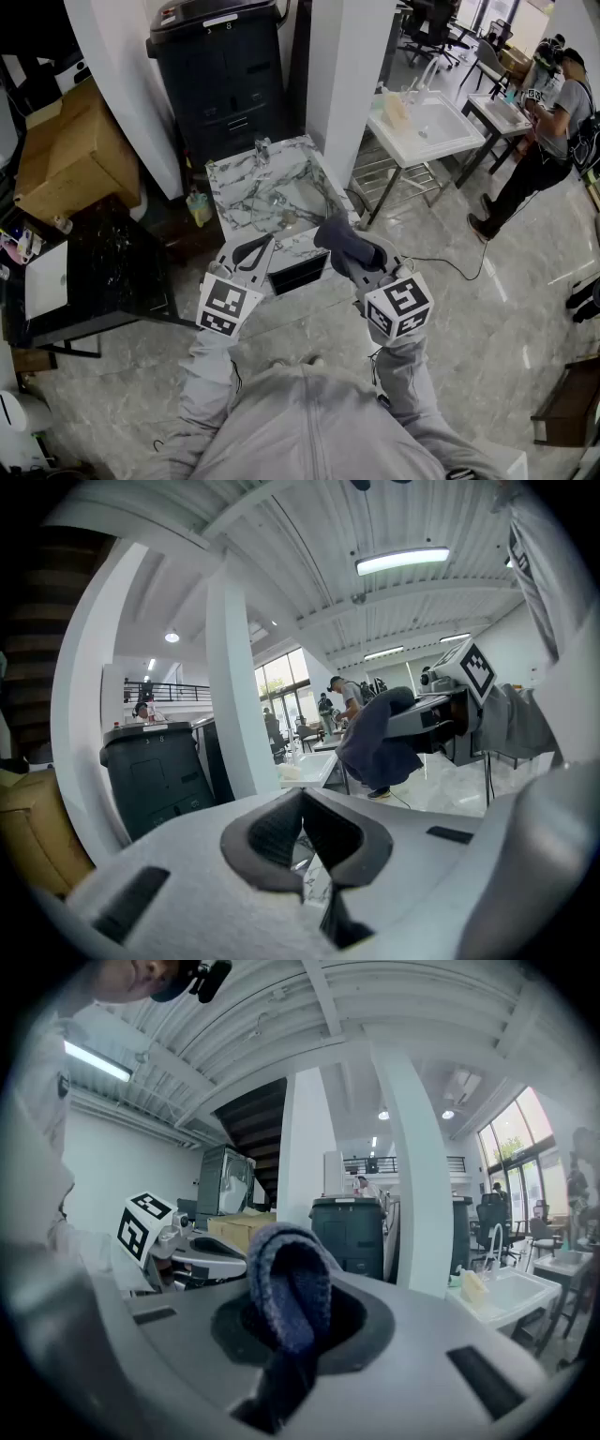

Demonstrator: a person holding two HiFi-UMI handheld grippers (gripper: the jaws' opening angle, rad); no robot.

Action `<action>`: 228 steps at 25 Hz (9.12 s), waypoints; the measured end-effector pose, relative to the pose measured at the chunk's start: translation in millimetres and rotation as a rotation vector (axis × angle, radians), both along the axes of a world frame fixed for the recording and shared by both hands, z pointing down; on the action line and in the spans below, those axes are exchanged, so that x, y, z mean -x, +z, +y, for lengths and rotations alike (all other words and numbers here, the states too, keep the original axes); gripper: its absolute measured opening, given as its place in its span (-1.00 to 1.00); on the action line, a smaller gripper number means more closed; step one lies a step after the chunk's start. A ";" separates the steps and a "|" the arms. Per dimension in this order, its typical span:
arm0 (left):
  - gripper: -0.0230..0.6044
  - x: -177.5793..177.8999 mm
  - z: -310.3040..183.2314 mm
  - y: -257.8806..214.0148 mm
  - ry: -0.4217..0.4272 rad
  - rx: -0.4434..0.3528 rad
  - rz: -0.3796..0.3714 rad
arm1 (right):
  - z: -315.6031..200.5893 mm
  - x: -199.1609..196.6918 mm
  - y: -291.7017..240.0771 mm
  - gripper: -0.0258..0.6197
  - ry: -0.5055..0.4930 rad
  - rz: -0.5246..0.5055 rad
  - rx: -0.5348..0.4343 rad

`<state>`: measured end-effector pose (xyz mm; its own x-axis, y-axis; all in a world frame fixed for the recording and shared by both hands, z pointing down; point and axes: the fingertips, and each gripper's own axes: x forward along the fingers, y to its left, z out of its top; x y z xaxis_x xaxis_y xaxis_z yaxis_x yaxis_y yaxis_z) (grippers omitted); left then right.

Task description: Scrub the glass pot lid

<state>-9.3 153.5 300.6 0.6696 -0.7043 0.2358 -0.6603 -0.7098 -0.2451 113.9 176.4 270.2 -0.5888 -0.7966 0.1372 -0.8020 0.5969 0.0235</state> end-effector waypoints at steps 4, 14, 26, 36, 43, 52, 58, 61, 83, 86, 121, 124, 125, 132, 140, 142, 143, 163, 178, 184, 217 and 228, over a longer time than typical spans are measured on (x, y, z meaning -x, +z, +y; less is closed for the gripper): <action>-0.84 -1.4 -2.7 2.2 0.002 0.011 -0.004 | -3.1 2.0 0.0 -0.74 -0.005 -0.001 0.004; -0.84 -6.6 -3.5 10.3 0.003 0.037 -0.014 | -4.7 -3.4 0.9 -0.73 -0.003 -0.034 0.014; -0.84 -29.3 8.6 10.3 -0.042 0.041 -0.044 | 2.8 -29.2 1.1 -0.73 -0.055 -0.093 0.041; -0.84 -23.3 0.1 20.6 -0.112 0.063 -0.034 | -10.3 -41.0 12.0 -0.73 -0.085 -0.098 0.062; -0.84 -17.4 -39.7 31.4 -0.096 0.069 -0.026 | -47.7 -33.6 22.6 -0.73 -0.070 -0.095 0.069; -0.84 3.5 -141.3 29.1 -0.076 0.049 -0.013 | -139.2 -8.6 22.6 -0.73 -0.052 -0.062 0.067; -0.84 4.8 -194.2 25.7 -0.039 0.045 -0.004 | -183.0 8.8 21.3 -0.73 -0.087 -0.051 0.066; -0.84 5.1 -213.5 25.0 -0.026 0.052 -0.002 | -202.4 11.4 22.8 -0.74 -0.074 -0.051 0.083; -0.84 47.5 -295.9 78.4 -0.014 0.157 -0.001 | -298.4 48.7 83.0 -0.73 -0.011 0.014 0.245; -0.84 53.1 -303.5 89.1 -0.009 0.175 0.004 | -307.6 53.9 98.9 -0.73 -0.008 0.031 0.282; -0.84 101.7 -311.4 232.1 -0.353 0.416 0.063 | -418.3 75.9 382.1 -0.73 -0.082 0.340 0.663; -0.84 100.4 -310.2 234.6 -0.348 0.421 0.066 | -421.7 82.6 396.0 -0.73 -0.078 0.332 0.682; -0.84 100.8 -309.9 235.9 -0.348 0.424 0.067 | -423.0 85.2 399.6 -0.73 -0.077 0.327 0.687; -0.84 105.6 -305.8 241.9 -0.355 0.436 0.065 | -420.8 105.3 425.2 -0.73 -0.093 0.321 0.707; -0.84 105.1 -295.3 249.8 -0.348 0.450 0.056 | -419.0 120.1 439.2 -0.73 -0.096 0.295 0.699; -0.84 104.8 -293.1 251.5 -0.351 0.452 0.059 | -419.2 121.7 440.1 -0.73 -0.095 0.296 0.692; -0.84 104.9 -292.6 251.8 -0.353 0.452 0.061 | -419.0 122.9 440.0 -0.73 -0.098 0.296 0.690; -0.84 106.7 -290.4 252.0 -0.380 0.447 0.049 | -375.0 183.7 439.4 -0.73 -0.342 0.306 0.723; -0.84 102.5 -291.5 249.9 -0.379 0.448 0.055 | -302.2 214.7 441.3 -0.73 -0.626 0.360 0.753; -0.84 100.2 -291.9 250.6 -0.378 0.450 0.055 | -271.1 215.1 440.6 -0.73 -0.784 0.436 0.754; -0.84 94.6 -290.4 253.5 -0.365 0.466 0.050 | -161.5 100.1 437.8 -0.73 -1.366 0.695 1.210; -0.84 80.9 -287.4 251.3 -0.337 0.471 0.050 | -164.5 52.1 437.5 -0.73 -1.370 0.956 1.208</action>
<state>-90.2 -133.9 551.8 0.4447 -0.7073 0.5495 -0.8715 -0.4832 0.0833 61.8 11.9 707.7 -0.0341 0.7125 0.7008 0.1068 0.6998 -0.7063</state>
